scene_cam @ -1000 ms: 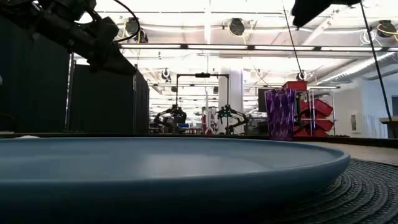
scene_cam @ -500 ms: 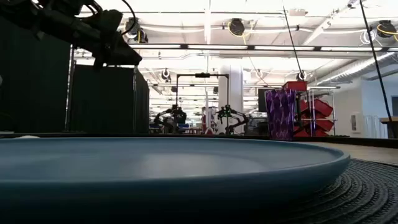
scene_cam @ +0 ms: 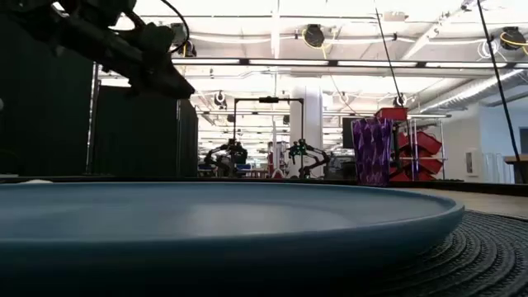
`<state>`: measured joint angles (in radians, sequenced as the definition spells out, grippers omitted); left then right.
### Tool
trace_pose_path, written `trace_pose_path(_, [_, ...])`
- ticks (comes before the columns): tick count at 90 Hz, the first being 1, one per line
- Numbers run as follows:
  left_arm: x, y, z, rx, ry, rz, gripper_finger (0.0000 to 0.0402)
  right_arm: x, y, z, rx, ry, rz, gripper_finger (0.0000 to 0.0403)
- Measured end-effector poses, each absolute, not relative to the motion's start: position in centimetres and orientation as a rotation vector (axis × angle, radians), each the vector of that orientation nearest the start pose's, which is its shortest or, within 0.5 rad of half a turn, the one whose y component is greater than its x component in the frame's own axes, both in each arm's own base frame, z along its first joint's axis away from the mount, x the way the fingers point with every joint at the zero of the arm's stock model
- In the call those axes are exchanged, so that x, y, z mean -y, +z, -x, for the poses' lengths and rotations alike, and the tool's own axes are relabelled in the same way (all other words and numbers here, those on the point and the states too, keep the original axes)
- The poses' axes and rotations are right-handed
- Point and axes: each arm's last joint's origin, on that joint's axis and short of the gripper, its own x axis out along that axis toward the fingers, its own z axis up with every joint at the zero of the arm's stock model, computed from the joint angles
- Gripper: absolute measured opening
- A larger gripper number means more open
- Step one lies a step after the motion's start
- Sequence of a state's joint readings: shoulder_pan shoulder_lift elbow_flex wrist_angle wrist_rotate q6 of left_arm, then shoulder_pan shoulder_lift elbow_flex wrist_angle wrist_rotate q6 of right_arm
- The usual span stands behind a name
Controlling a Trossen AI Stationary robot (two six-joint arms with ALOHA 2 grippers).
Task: Set table place
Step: Put the black spoon to the right of the black knife
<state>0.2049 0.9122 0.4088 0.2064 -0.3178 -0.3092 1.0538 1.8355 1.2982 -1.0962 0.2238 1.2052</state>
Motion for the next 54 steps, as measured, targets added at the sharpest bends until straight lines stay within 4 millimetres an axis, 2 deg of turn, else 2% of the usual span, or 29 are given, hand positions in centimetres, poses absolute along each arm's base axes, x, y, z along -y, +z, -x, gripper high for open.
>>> trace_pose_path(14, [-4.4, 21.8, -19.6, -0.195, 0.528, 0.255, 0.0072, -27.4, 15.8, -16.6, -1.435, -0.113, -0.032, 0.0073])
trace_pose_path(23, [-4.4, 21.5, -19.8, -0.208, 0.527, 0.253, 0.0072, -27.4, 14.7, -16.8, -1.427, -0.057, -0.087, 0.0073])
trace_pose_path(54, [-4.5, 21.1, -20.0, -0.244, 0.532, 0.191, 0.0072, -26.9, 14.7, -18.0, -1.432, -0.037, -0.104, 0.0073])
